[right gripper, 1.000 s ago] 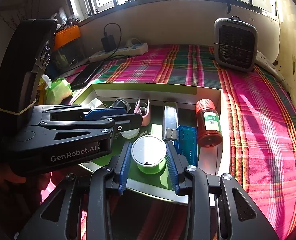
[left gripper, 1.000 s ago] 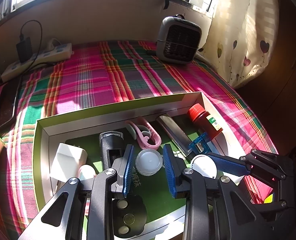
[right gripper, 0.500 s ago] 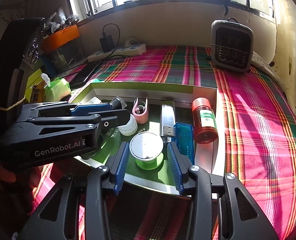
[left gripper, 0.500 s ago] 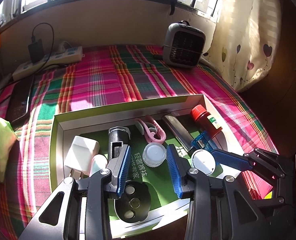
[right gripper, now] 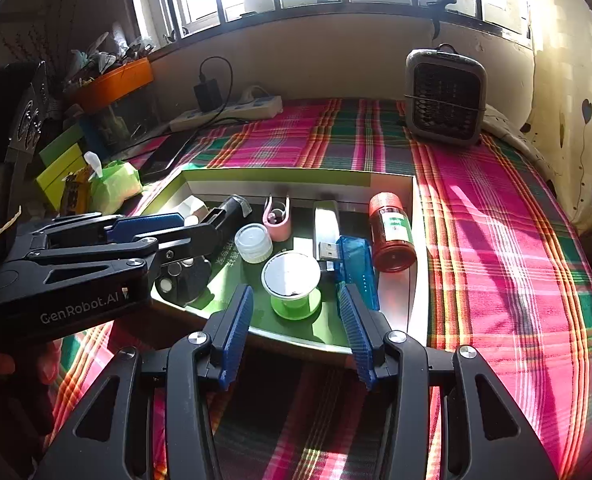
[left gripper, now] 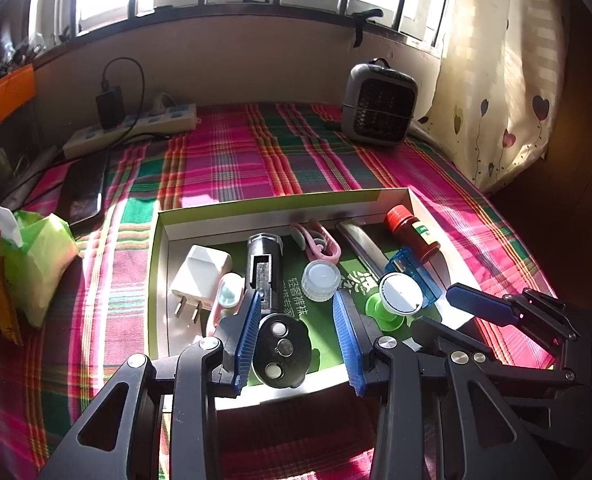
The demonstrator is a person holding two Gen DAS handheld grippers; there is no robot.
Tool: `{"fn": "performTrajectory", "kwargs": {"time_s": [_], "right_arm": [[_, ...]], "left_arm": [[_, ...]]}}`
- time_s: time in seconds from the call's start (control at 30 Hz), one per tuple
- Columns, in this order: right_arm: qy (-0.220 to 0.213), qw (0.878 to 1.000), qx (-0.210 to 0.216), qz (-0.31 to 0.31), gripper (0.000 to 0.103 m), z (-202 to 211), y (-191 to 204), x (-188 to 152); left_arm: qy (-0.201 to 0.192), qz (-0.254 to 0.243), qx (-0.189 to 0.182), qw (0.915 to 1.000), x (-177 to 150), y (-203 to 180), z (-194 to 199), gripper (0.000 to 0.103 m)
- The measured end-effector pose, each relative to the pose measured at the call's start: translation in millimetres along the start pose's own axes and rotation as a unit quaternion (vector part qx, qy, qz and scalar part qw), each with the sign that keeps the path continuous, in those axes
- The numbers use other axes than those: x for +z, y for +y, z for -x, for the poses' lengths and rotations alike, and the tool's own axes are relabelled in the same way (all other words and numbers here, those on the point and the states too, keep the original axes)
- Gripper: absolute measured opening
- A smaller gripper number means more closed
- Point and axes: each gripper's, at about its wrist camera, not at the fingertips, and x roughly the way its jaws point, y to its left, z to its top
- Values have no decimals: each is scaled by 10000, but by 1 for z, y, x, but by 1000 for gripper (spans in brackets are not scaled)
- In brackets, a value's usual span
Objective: Organize rigid objects
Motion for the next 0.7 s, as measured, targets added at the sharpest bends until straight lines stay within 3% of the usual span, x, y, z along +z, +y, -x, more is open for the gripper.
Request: {"fn": "performTrajectory", "kwargs": {"time_s": [0.2,0.63,0.7], "right_arm": [[-82,9998,-79,-147,47,12,-3,-5],[-90,9993,-286,-226,47,35,-1,-25],[-27,9991,-340,-245,52,34,-1,-30]], "left_arm": [[-88,60,350,9993,-17,-2,20,37],[71,297,619,9976,-60,-7,38,37],[138,310,649,9973,-67,-7,38,37]]}}
